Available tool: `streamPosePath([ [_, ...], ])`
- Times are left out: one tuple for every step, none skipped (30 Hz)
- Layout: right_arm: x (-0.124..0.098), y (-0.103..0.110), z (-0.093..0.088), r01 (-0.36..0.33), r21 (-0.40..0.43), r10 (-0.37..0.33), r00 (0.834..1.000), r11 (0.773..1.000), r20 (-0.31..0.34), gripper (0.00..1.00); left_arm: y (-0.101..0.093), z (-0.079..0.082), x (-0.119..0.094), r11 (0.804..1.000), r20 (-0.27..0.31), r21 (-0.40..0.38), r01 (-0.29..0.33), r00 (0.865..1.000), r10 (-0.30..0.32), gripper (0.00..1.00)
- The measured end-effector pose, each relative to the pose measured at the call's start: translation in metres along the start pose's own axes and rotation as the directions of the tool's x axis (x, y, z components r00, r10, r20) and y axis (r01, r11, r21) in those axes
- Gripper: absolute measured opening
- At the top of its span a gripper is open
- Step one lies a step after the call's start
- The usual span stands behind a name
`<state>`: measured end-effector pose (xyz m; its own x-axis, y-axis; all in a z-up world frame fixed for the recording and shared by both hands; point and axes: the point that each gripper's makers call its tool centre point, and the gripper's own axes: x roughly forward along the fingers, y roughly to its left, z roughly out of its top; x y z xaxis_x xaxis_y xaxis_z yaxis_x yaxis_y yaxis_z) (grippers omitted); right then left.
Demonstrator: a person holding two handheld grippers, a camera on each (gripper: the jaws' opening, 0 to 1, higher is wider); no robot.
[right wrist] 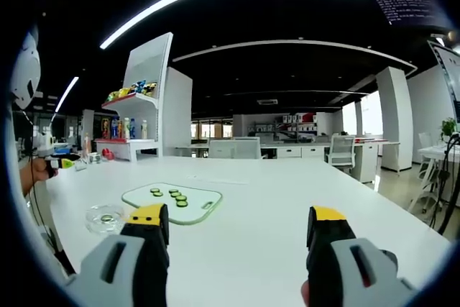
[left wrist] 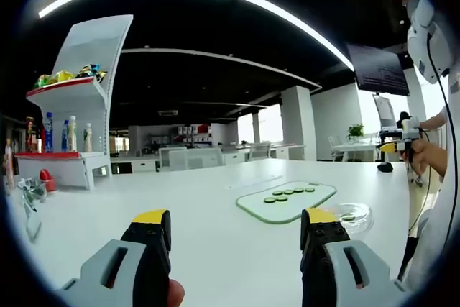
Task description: Open the petri dish lid, add cucumber slices into the petri dish, and close the lid
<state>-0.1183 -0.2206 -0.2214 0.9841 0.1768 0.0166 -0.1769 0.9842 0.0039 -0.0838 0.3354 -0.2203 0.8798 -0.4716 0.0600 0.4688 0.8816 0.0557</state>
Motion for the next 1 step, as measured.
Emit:
streamPosePath([
  [0.0002, 0.0002, 0.0001, -0.001, 0.000, 0.001, 1.000, 1.000, 0.000, 0.79, 0.0000, 0.0006, 0.0002, 1.000, 0.002, -0.002, 0.000, 1.000, 0.000, 0.74],
])
